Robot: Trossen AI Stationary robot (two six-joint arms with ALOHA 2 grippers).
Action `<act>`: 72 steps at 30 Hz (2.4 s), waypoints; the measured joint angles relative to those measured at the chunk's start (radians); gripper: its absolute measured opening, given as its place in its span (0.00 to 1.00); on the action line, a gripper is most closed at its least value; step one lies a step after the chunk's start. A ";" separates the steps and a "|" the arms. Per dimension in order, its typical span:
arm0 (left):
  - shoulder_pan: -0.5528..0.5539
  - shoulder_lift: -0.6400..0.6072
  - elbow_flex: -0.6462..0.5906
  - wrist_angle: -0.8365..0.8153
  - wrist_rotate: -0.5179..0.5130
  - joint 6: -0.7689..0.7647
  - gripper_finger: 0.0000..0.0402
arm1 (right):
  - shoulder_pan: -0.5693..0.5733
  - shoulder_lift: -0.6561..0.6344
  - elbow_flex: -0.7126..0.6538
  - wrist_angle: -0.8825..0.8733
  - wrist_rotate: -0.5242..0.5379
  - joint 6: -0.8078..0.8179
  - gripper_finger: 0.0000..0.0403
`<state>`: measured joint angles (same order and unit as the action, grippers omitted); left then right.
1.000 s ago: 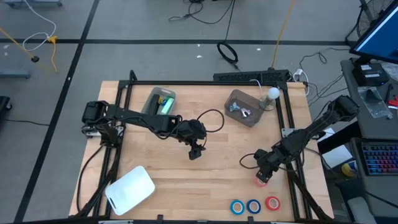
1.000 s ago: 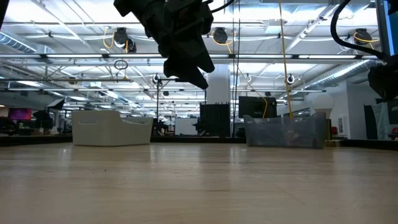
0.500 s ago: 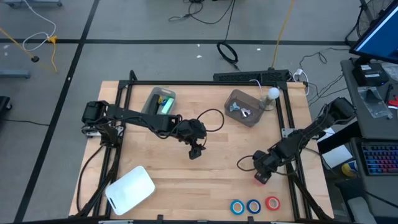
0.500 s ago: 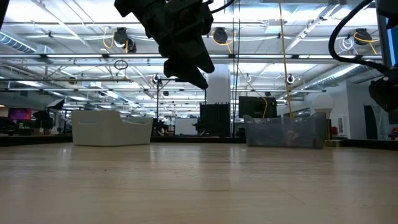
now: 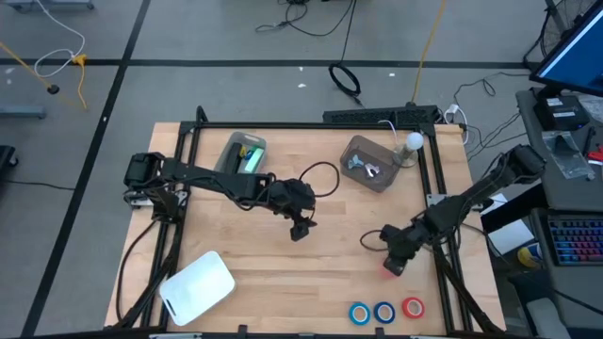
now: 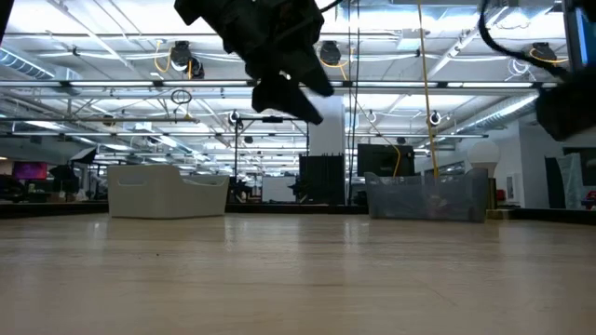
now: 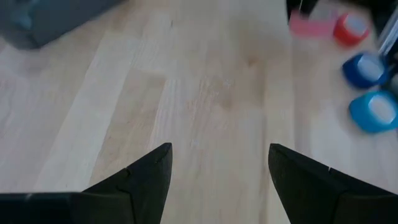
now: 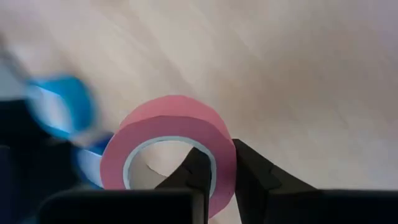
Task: Pick and place Stapler, Stapler remover, tape
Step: Put the pink tape into the white bin
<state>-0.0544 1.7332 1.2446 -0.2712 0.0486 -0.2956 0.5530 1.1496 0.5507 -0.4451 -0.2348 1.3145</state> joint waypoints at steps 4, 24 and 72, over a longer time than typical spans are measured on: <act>0.000 0.000 0.000 0.103 0.011 -0.028 0.66 | -0.053 -0.057 0.000 0.158 0.099 -0.065 0.08; 0.012 0.000 0.000 0.436 0.239 -0.296 0.66 | -0.346 -0.138 0.002 0.650 0.317 -0.605 0.08; 0.038 0.000 0.000 0.523 0.143 -0.525 0.25 | -0.466 -0.040 0.004 0.900 0.414 -0.716 0.08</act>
<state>-0.0159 1.7329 1.2442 0.2520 0.1918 -0.8207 0.0871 1.1095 0.5545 0.4550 0.1791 0.5982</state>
